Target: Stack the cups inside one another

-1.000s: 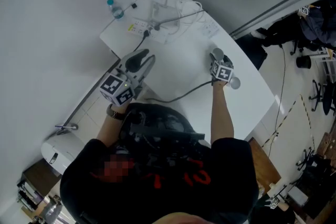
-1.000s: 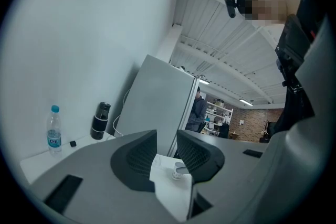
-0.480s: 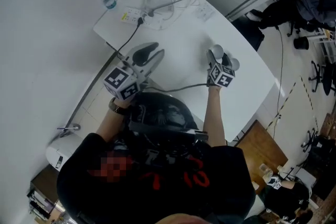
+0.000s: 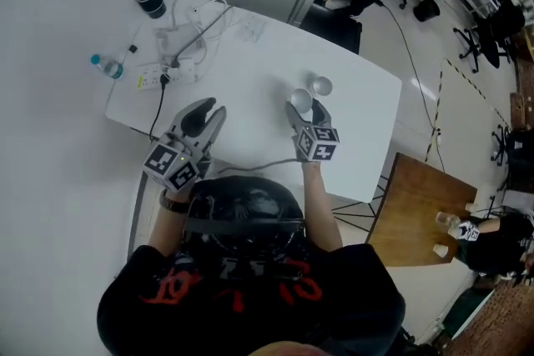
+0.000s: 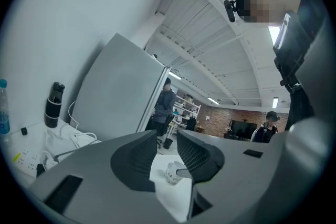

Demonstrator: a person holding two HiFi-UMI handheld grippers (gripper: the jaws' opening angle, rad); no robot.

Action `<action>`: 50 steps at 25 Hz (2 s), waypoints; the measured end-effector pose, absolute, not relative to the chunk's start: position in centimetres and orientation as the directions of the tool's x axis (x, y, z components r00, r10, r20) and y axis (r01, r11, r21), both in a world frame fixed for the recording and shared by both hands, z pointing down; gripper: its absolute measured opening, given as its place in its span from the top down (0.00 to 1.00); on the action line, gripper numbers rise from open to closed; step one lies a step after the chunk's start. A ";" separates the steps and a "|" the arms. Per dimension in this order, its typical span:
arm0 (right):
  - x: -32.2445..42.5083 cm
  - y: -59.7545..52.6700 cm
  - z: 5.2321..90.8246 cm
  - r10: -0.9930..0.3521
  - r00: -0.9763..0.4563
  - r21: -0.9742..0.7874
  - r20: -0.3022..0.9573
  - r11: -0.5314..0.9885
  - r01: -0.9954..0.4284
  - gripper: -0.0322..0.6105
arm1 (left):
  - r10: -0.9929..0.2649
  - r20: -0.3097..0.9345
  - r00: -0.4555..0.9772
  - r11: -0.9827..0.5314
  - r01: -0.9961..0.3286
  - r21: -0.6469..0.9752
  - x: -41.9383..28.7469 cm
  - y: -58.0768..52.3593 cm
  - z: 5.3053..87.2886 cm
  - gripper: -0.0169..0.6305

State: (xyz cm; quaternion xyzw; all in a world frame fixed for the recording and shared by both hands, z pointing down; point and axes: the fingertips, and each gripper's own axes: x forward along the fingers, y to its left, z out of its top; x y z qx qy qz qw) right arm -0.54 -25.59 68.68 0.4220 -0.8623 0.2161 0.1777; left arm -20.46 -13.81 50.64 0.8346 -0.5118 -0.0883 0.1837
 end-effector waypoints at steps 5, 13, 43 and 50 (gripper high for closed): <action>2.5 -23.7 68.4 -0.681 -0.538 -0.201 0.498 0.513 -0.835 0.39 | -0.849 0.043 0.527 -0.468 -0.787 0.402 -18.1 -14.7 51.0 0.78; 6.6 -21.5 69.0 -0.716 -0.470 -0.184 0.517 0.443 -0.878 0.39 | -0.787 0.043 0.616 -0.551 -0.732 0.400 -14.9 -16.1 51.0 0.78; 16.7 -20.6 59.7 -0.869 -0.309 -0.073 0.386 0.305 -0.950 0.40 | -0.668 0.025 0.743 -0.680 -0.624 0.386 -8.0 -17.1 50.2 0.78; 15.3 -23.4 56.4 -0.874 -0.376 -0.104 0.309 0.362 -0.926 0.40 | -0.702 0.034 0.712 -0.648 -0.657 0.384 -9.5 -17.2 50.3 0.78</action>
